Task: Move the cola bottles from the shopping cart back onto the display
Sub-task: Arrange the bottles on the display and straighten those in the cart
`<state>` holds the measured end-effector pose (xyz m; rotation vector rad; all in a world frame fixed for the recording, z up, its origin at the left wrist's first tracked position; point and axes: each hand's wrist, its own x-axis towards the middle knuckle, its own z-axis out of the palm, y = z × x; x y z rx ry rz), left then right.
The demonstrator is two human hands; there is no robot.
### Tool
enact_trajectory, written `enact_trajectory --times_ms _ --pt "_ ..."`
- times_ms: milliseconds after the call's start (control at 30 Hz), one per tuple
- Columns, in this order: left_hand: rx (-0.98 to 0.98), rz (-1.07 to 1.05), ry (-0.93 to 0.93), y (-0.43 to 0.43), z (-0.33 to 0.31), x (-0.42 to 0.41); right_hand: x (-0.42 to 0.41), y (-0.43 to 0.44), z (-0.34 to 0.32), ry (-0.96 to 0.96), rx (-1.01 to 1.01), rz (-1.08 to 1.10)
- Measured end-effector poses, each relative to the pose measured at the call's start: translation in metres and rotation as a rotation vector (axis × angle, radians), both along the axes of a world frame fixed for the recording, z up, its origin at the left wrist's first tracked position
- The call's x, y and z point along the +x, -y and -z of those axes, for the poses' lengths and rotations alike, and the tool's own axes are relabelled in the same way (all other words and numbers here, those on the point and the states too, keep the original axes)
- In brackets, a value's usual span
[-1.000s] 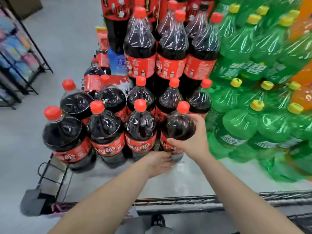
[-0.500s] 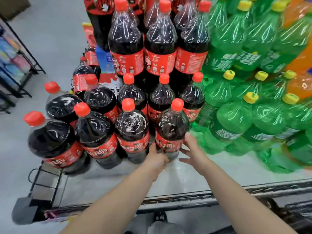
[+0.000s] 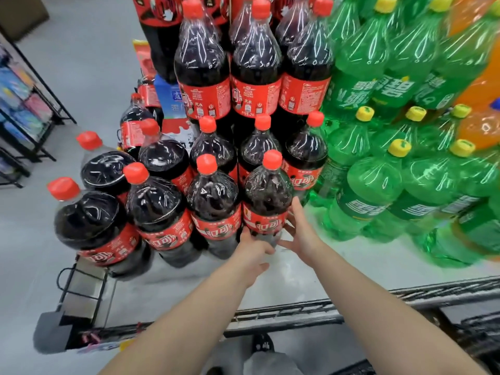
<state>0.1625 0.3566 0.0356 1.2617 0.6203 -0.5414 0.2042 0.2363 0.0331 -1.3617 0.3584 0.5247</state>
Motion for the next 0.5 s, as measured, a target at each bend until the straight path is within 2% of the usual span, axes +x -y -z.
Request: enact_trajectory --times_ms 100,233,367,500 --pt "0.016 -0.040 0.010 -0.004 -0.009 -0.004 -0.012 0.001 -0.007 0.056 -0.053 0.110" --pt "0.091 -0.050 0.128 0.000 -0.024 -0.017 -0.055 0.011 -0.019 0.155 -0.083 0.499" --pt "0.090 0.073 0.289 0.017 -0.032 -0.045 -0.122 0.030 -0.023 0.230 -0.206 0.812" --pt "0.113 0.267 0.373 0.049 -0.022 -0.083 -0.197 0.046 -0.020 0.193 -0.275 1.060"
